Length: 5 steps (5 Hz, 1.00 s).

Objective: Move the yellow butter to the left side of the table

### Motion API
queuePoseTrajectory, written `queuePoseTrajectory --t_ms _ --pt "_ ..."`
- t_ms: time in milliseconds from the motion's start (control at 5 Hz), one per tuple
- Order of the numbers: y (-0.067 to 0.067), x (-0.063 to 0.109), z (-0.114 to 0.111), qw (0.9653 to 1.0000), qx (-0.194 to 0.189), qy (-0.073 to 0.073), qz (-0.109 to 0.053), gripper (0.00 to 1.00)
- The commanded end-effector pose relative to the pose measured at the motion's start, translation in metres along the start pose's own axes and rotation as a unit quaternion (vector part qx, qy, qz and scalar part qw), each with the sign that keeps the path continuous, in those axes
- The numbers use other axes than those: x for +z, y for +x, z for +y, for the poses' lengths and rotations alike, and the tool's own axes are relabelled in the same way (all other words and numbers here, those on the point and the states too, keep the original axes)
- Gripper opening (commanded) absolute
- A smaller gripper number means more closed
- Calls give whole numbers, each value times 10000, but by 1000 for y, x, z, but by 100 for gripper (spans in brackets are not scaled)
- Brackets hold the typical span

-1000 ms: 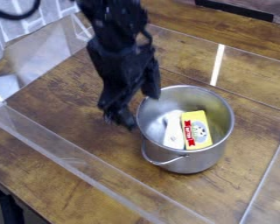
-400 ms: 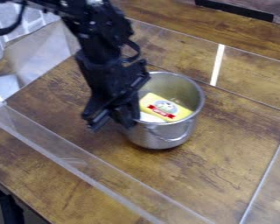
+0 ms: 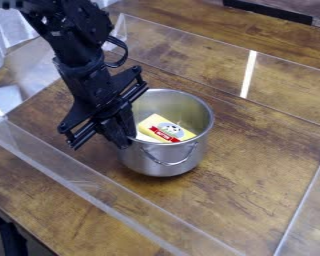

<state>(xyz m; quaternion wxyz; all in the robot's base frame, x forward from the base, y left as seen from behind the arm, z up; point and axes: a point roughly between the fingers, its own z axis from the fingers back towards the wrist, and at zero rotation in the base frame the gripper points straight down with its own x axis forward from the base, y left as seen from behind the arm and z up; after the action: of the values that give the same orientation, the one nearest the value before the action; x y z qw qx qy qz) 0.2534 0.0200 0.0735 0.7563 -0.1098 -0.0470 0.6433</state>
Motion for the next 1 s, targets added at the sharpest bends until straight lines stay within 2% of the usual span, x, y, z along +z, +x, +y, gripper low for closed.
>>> queuePoseTrajectory --t_ms 0,200,400,600,800 --pt "-8 12 -27 9965 -806 -236 54 100" --pt "-19 10 -52 9821 -1865 -212 176 0" --pt "-35 12 -68 9603 -2776 -160 203 0" --pt "-46 23 -71 9485 -3156 -72 249 0" --pt "-44 40 -80 9469 -3202 -51 276 0"
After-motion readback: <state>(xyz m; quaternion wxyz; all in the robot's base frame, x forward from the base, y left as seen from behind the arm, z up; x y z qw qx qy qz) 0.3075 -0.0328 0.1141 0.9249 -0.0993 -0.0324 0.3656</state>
